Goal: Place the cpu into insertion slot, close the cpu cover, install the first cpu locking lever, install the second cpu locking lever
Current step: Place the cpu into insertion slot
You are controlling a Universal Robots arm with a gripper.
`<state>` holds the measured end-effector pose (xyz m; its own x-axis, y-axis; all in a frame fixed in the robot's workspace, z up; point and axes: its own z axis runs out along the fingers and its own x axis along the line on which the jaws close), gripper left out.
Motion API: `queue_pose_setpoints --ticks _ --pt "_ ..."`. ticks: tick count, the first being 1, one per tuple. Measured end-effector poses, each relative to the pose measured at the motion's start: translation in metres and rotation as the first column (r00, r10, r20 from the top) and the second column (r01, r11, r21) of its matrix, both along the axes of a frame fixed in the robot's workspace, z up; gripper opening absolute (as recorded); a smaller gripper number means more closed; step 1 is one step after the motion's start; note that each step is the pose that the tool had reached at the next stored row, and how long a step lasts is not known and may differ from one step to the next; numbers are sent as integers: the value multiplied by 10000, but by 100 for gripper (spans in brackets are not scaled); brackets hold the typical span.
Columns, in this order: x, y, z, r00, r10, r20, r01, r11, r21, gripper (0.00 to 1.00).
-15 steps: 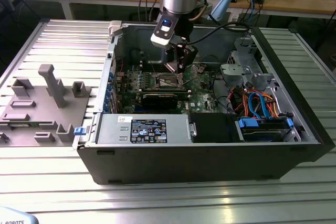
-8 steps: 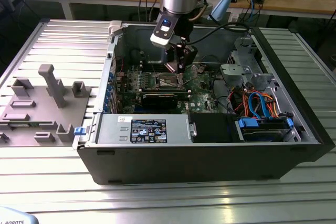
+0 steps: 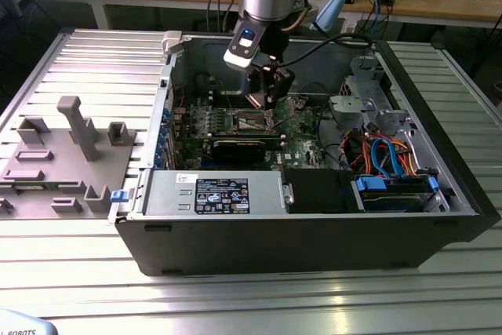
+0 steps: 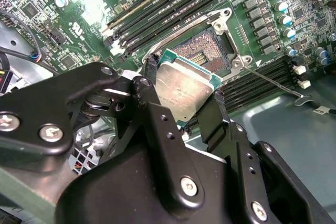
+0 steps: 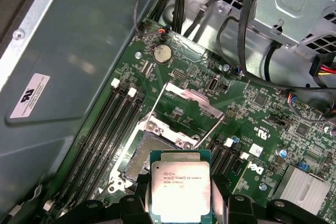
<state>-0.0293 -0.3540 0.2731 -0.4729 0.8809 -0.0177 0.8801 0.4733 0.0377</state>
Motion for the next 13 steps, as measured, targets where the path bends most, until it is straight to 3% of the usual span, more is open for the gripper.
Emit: queue_pose_setpoints --ticks 13 --pt "0 0 -2 9998 -221 0 221 9998 0 54"
